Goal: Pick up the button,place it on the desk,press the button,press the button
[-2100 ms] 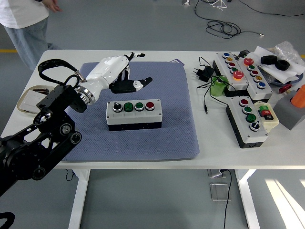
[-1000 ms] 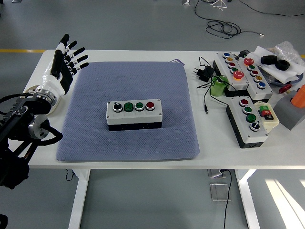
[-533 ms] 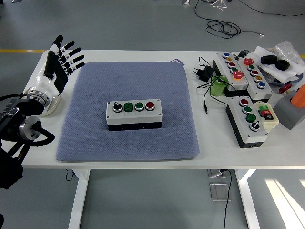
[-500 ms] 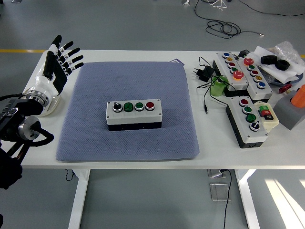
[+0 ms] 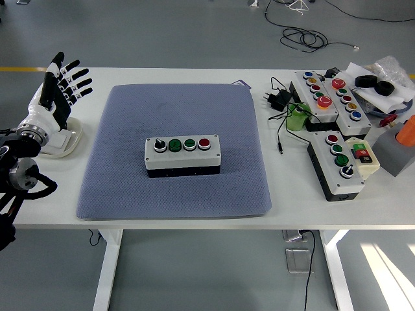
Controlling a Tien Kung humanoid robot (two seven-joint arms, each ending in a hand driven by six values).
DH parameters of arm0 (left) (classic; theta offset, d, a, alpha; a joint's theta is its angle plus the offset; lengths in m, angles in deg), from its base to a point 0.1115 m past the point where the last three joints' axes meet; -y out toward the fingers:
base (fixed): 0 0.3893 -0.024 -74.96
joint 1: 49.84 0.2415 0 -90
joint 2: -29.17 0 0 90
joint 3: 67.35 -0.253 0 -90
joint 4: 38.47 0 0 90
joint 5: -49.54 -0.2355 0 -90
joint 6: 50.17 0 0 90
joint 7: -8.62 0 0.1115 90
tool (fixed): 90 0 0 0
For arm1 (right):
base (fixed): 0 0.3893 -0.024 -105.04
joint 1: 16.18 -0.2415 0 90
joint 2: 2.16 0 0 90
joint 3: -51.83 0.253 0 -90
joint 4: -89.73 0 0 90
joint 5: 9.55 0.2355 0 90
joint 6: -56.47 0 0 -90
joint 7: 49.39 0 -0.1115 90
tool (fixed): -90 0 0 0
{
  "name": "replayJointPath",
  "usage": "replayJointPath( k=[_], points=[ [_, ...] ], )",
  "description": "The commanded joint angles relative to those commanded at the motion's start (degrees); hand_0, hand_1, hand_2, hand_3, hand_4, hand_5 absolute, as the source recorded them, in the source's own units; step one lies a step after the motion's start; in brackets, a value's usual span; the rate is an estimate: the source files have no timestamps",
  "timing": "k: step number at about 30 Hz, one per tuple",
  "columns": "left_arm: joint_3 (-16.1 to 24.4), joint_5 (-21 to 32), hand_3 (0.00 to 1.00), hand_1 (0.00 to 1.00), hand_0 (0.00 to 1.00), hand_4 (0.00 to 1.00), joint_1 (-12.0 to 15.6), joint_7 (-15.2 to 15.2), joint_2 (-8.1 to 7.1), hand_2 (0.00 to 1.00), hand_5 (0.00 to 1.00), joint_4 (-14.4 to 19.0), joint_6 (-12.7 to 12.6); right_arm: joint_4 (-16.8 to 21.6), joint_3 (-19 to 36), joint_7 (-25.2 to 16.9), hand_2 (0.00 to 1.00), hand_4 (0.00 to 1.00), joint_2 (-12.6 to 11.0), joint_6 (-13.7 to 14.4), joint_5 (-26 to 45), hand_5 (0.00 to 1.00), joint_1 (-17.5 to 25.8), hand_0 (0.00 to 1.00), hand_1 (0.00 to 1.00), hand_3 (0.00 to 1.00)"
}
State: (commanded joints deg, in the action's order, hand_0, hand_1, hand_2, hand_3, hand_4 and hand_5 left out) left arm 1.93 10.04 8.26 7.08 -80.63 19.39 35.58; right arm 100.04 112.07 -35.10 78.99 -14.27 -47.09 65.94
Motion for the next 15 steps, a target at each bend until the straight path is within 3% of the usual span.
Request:
replayJointPath(
  k=[15],
  points=[
    [0.80, -0.90, 0.886, 0.791, 0.772, 0.722, 0.47, 0.05, -0.91, 0.832, 0.998, -0.87, 0.37, 0.00, -0.03, 0.28, 0.817, 0.412, 0.20, 0.01, -0.29, 0.479, -0.23, 0.787, 0.797, 0.751]
  ],
)
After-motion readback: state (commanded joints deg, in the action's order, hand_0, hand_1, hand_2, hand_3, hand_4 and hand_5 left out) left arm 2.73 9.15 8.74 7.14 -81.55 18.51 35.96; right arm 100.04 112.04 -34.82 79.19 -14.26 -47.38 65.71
